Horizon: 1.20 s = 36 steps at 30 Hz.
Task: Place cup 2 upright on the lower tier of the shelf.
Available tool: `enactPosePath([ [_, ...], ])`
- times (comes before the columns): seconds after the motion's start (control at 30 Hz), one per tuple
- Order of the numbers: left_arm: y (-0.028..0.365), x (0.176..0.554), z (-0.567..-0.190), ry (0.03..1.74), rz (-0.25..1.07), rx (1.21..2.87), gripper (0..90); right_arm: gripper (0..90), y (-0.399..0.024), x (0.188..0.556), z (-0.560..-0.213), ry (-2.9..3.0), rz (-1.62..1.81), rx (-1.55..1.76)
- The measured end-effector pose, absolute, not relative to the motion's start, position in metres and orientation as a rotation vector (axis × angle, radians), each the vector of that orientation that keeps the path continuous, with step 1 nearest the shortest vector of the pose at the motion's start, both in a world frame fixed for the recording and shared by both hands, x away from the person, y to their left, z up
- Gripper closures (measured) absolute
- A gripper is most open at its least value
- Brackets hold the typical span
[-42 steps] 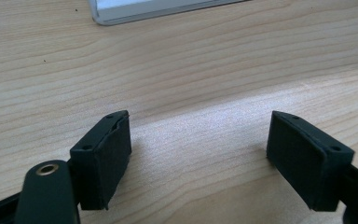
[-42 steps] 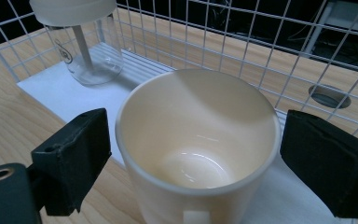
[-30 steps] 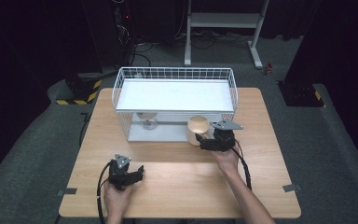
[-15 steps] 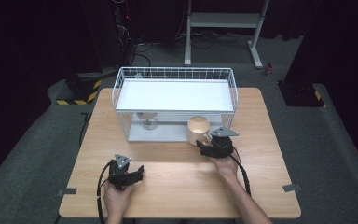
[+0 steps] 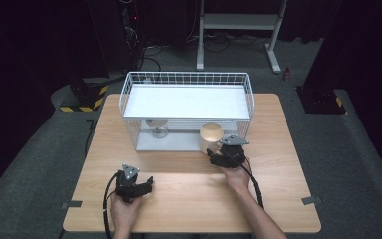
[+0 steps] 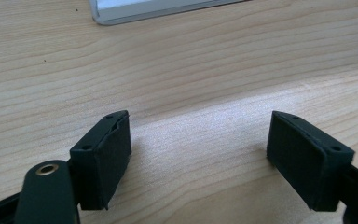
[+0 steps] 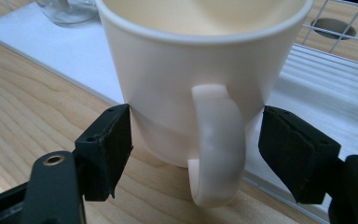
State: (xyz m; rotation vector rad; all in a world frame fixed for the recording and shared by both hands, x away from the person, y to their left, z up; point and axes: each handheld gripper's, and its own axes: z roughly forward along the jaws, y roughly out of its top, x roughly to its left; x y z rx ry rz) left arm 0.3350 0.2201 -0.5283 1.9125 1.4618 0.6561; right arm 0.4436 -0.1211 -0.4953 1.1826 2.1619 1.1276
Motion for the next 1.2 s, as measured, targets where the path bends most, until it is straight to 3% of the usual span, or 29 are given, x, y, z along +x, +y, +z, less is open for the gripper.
enactPosePath([
  [0.37,0.220,0.335,-0.528,1.465,0.657,1.906,22.2,36.3,-0.113,0.457,-0.490,2.113,1.099,1.231],
  [1.2,0.220,0.335,-0.528,1.462,0.656,1.912,22.2,37.0,-0.094,0.488,-0.486,2.081,1.060,1.295],
])
